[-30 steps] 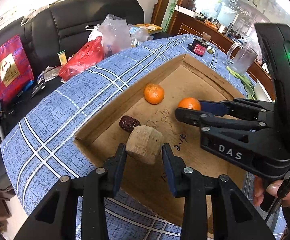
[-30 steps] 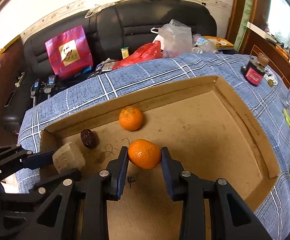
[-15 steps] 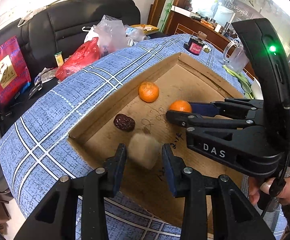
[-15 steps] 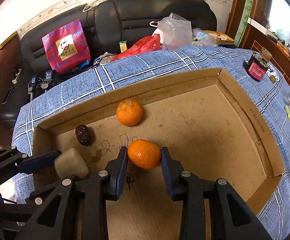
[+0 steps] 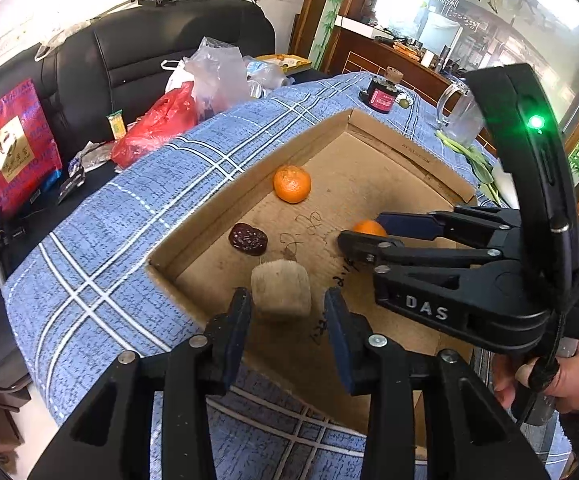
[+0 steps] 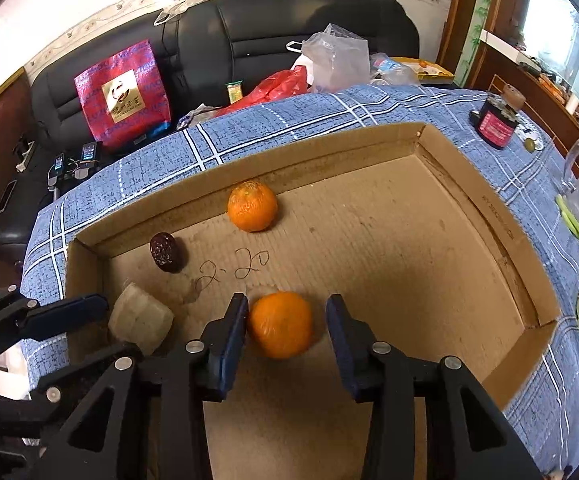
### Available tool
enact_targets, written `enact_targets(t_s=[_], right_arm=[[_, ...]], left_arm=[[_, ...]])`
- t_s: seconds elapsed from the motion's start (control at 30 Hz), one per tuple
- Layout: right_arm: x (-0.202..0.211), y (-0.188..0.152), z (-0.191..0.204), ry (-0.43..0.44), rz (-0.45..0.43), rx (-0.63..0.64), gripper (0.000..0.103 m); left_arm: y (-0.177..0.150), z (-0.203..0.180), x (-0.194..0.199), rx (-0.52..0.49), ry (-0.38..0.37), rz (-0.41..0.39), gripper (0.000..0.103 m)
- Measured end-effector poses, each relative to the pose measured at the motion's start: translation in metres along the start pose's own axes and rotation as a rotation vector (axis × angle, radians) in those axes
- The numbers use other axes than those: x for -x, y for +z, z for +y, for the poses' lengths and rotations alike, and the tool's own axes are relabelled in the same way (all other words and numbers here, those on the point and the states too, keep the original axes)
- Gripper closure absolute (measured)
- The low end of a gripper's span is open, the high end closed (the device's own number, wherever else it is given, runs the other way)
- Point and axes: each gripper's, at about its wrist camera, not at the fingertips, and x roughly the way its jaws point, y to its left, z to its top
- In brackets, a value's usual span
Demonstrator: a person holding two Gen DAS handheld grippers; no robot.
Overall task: Organize fruits
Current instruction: 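Lower both held fruits into the cardboard tray and open both grippers, then move both grippers back over the fruits on the tablecloth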
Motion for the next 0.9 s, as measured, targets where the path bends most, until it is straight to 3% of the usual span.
enact_targets(t_s=[0.1,0.27,0.43,0.67,0.9], right_arm=[[0.010,-0.005,-0.001,-0.007,-0.013,-0.016,0.059],[0.033,-0.022,-0.006,-0.019,-0.035,-0.062,0.059],[0.063,-0.055,-0.018,-0.032,-0.062,-0.156,0.058],[0.122,-0.139,-0.057,-0.101,-0.127,-0.343,0.050],[0.176,-0.248,-0.133,-0.272,-0.134,-0.582,0.051]], left_arm=[[-0.001,0.001,0.007,-0.006,0.016,-0.014,0.064],[-0.003,-0.002,0.020,-0.025,0.063,-0.046,0.053],[-0.008,-0.013,0.026,-0.043,0.048,-0.054,0.050],[-0.018,-0.070,0.022,-0.137,-0.013,-0.035,0.043],[-0.039,-0.149,0.010,-0.290,-0.106,0.019,0.042]])
